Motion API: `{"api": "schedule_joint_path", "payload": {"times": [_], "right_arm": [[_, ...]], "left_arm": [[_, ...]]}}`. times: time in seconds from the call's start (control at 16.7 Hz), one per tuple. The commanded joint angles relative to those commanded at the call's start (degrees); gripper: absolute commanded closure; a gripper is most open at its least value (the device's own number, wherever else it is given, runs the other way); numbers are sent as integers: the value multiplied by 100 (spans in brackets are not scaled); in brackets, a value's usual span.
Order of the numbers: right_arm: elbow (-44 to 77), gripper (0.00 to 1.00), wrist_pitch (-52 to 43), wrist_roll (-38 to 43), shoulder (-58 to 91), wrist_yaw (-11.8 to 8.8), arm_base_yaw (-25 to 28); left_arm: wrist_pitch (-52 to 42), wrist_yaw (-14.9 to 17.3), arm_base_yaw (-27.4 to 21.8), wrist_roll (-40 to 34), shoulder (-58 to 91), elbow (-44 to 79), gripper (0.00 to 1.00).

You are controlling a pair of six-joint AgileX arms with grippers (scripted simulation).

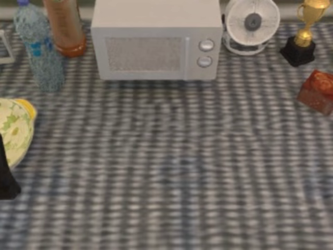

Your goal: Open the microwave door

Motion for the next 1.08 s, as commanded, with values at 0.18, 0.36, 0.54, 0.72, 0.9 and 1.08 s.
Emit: {"api": "schedule_joint_path", "payload": {"times": [0.18, 0.36, 0.54, 0.72, 0.9, 1.08], "right_arm": [[0, 0, 0, 0, 0, 0, 0], [0, 0, 0, 0, 0, 0, 0], [0, 0, 0, 0, 0, 0, 0], [0, 0, 0, 0, 0, 0, 0], [0, 0, 0, 0, 0, 0, 0], [0, 0, 0, 0, 0, 0, 0]], "left_arm": [[-25, -2, -16, -11, 42, 51, 0], [-275, -33, -159, -119, 458, 537, 0], [-789, -119, -424, -332, 1304, 1486, 0], [-1525, -263, -779, -630, 2515, 2812, 0], [-2420, -450, -1199, -991, 3995, 4416, 0], [-3414, -668, -1665, -1397, 5654, 6213, 0]]}}
